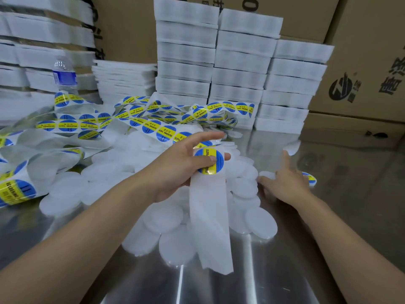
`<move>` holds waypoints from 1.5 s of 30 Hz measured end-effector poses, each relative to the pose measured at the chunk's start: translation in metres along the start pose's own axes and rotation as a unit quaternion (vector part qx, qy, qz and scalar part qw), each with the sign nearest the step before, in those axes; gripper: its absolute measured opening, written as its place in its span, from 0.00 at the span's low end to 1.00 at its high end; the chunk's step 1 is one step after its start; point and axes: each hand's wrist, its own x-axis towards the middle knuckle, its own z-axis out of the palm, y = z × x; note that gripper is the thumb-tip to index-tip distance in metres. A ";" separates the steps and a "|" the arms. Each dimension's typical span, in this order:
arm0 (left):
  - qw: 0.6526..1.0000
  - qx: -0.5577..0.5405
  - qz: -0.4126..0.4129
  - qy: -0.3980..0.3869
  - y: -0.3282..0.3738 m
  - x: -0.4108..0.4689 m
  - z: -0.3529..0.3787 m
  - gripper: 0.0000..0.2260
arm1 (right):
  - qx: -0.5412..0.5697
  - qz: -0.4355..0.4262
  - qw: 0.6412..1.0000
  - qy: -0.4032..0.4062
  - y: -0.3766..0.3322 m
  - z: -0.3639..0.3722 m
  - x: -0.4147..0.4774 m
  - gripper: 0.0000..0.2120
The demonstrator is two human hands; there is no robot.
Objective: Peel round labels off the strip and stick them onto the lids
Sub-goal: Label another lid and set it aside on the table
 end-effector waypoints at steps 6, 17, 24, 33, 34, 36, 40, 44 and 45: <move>0.996 0.083 -0.007 0.021 -0.004 0.001 0.001 0.16 | 0.144 -0.063 0.973 0.172 -0.023 -0.029 -0.019 0.45; 0.988 0.128 -0.037 0.073 -0.006 0.003 0.006 0.12 | 0.272 -0.350 0.882 0.160 -0.082 -0.021 -0.090 0.43; 0.992 0.085 -0.077 0.048 -0.004 0.004 0.003 0.11 | 0.232 -0.376 0.875 0.200 -0.079 -0.017 -0.085 0.45; 0.993 0.086 -0.061 0.049 -0.005 0.003 0.001 0.07 | 0.219 -0.379 0.871 0.223 -0.077 -0.020 -0.083 0.40; 0.993 0.080 -0.061 0.056 -0.005 0.003 0.001 0.07 | 0.249 -0.375 0.866 0.218 -0.077 -0.022 -0.084 0.37; 0.994 0.055 -0.062 0.070 -0.004 0.004 -0.001 0.07 | 0.353 -0.344 0.849 0.190 -0.079 -0.027 -0.086 0.29; 0.994 0.035 -0.064 0.086 -0.003 0.005 -0.002 0.07 | 0.565 -0.228 0.790 0.069 -0.081 -0.039 -0.080 0.02; 0.993 0.037 -0.066 0.086 -0.003 0.005 -0.003 0.08 | 0.594 -0.140 0.792 -0.006 -0.077 -0.041 -0.073 0.05; 0.993 0.041 -0.068 0.087 -0.003 0.005 -0.003 0.08 | 0.584 -0.132 0.801 -0.010 -0.077 -0.040 -0.073 0.05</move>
